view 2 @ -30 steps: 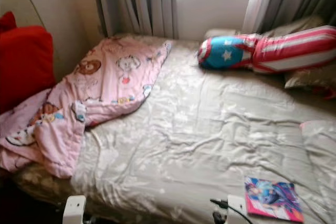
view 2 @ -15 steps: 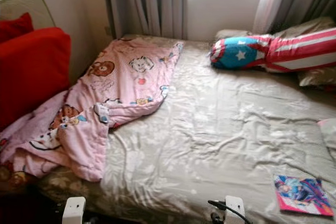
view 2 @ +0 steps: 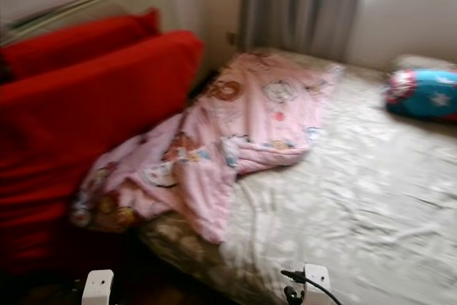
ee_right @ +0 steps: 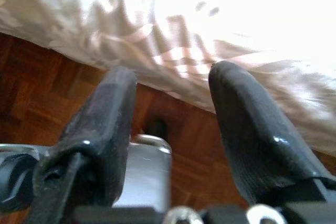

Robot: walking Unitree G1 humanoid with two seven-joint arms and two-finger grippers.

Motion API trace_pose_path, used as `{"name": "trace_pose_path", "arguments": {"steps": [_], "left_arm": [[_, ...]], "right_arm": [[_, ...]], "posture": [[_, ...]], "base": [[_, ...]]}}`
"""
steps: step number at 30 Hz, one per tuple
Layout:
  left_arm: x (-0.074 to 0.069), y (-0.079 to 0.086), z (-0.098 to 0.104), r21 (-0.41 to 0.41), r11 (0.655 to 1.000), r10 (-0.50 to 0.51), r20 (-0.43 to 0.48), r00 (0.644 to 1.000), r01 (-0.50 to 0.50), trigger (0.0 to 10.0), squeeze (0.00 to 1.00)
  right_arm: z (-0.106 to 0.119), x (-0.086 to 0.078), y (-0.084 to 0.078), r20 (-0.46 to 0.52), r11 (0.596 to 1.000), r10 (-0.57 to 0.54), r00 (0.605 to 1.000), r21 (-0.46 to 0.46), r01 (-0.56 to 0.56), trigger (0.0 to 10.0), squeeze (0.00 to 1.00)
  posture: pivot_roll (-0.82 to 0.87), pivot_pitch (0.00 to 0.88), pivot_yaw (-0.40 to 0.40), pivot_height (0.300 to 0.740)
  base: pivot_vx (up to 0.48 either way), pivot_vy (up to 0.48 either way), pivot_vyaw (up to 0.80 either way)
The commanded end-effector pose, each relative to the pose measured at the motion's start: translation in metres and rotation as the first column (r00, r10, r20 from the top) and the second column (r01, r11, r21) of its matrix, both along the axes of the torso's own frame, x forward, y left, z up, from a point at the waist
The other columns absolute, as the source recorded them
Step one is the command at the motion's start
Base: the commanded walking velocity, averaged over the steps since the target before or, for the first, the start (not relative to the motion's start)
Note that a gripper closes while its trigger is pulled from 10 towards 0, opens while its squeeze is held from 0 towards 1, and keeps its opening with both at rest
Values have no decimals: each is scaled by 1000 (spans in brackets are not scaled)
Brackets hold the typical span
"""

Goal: Clean up the room

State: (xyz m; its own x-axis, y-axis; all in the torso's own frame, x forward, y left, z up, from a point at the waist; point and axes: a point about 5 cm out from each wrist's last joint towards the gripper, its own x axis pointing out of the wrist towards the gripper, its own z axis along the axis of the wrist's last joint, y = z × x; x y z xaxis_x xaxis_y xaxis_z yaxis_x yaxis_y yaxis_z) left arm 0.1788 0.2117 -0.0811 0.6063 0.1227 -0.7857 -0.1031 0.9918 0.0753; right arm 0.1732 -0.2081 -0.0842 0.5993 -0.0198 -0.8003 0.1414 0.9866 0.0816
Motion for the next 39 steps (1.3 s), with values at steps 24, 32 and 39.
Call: {"name": "trace_pose_path", "arguments": {"steps": [24,32,39], "left_arm": [[5,-8,2,-16,999,-27,28,999,27,10000,0],[7,-8,3,-20,999,-24,41,999,25,10000,0],[10,-10,4,-21,999,-38,55,998,39,10000,0]], "right_arm": [[-4,-11,-3,-31,1000,-4,1000,1,4,10000,0],[-5,-11,-3,-31,1000,-20,999,3,20,10000,0],[-4,-11,-3,-22,999,-38,999,10,39,10000,0]], "posture": [[-5,0,-8,740],[-6,0,-9,740],[-5,0,-10,740]], "base": [[0,45,426],[0,0,453],[0,0,0]]}}
